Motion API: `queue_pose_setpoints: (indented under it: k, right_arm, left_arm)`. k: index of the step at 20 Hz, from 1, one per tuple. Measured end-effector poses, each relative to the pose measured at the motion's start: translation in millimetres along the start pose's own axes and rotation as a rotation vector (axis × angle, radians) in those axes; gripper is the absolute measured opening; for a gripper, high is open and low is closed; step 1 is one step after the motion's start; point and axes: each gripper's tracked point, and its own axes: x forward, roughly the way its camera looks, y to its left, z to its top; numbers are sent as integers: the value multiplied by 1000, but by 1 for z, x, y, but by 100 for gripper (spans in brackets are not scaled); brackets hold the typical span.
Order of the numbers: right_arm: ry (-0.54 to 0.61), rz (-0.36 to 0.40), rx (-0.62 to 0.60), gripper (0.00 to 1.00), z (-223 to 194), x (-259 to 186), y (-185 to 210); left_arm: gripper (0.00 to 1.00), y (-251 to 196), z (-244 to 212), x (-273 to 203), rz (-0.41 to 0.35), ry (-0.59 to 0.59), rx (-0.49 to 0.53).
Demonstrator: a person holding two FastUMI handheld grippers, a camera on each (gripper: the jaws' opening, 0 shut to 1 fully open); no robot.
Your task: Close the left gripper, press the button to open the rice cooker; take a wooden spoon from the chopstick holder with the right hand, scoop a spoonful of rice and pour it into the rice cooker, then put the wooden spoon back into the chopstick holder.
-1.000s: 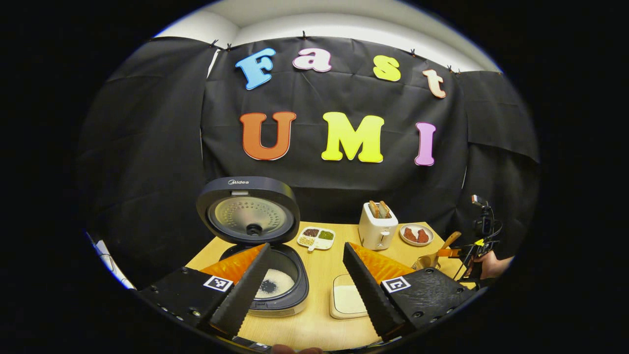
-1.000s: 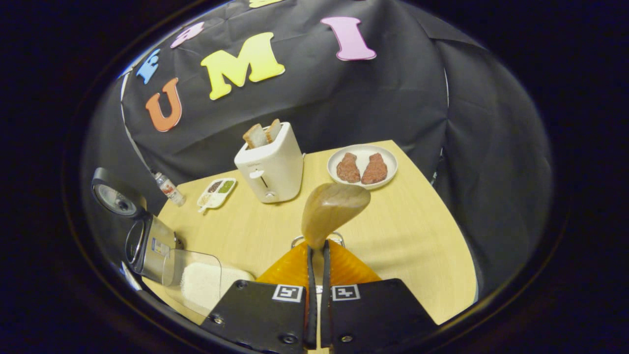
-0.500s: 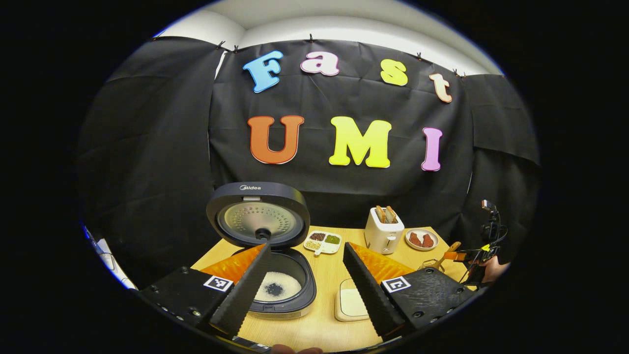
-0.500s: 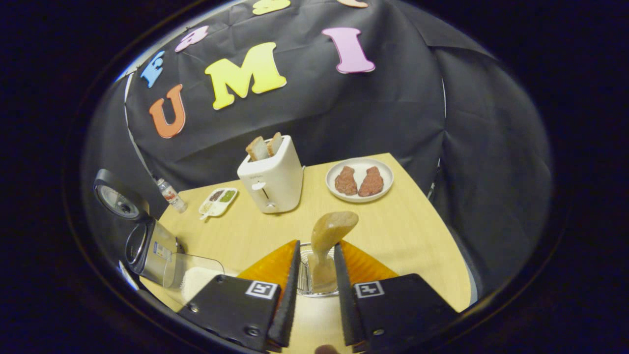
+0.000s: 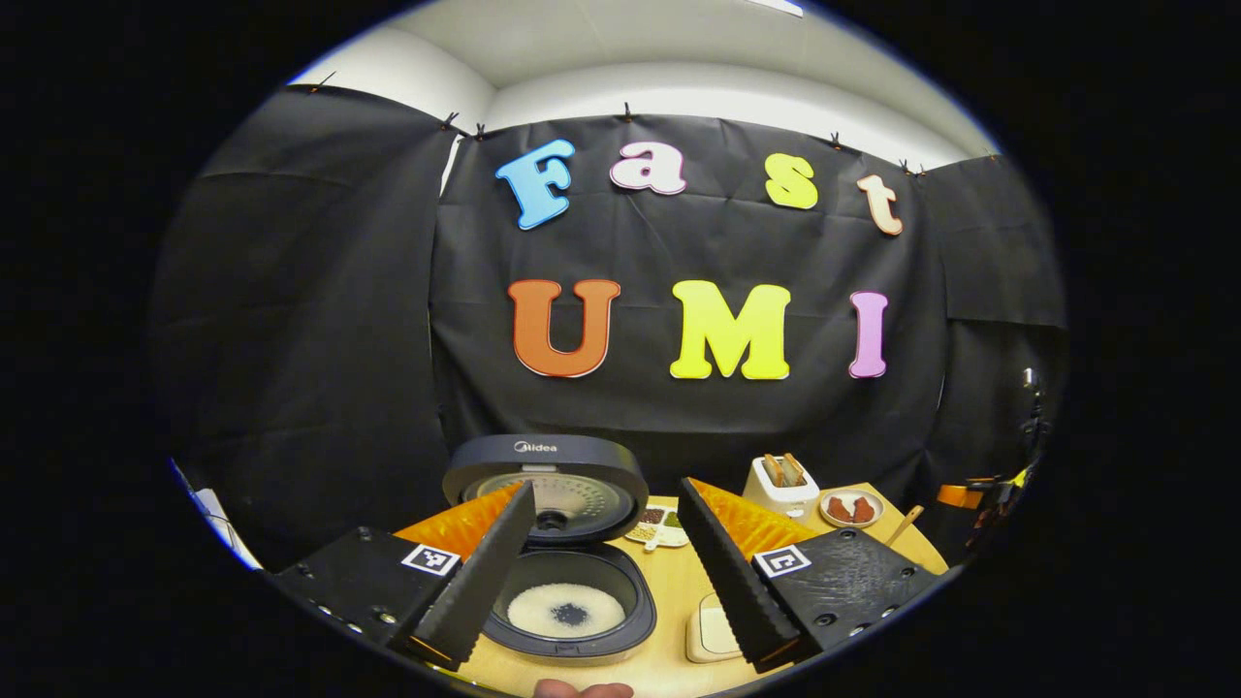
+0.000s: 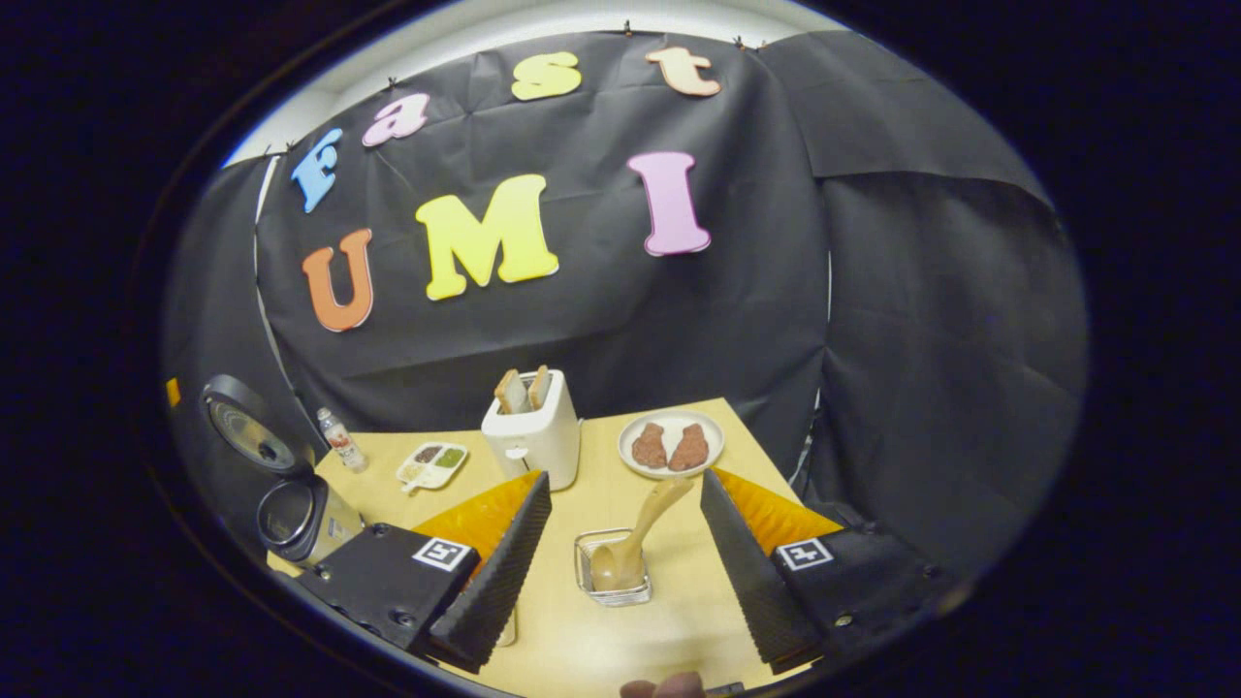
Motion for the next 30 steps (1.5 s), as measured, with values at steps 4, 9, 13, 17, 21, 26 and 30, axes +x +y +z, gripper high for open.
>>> queue_pose_setpoints:
  k: [4,9,13,17,21,26,30]
  right_arm:
    - [-73,-53,-24,99,18,-50,-15]
    - [-108,-145,-33,100,6,-107,-45]
    - [-71,-249,-38,98,-32,-151,-80]
    - [-22,-319,27,100,-61,-185,-104]
    - [-22,-347,70,100,-73,-205,-107]
    - [-20,-294,36,100,-60,-192,-88]
    - [-10,-206,42,100,-54,-175,-58]
  left_arm:
    - [95,20,20,32,23,-50,3]
    - [95,46,19,84,62,-13,-30]
    - [95,45,4,118,48,58,-29]
    - [95,56,-7,142,75,108,-24]
    - [96,67,-24,147,105,181,-17]
    - [98,59,-42,122,64,265,-21]
    - [97,50,-74,84,10,408,-46]
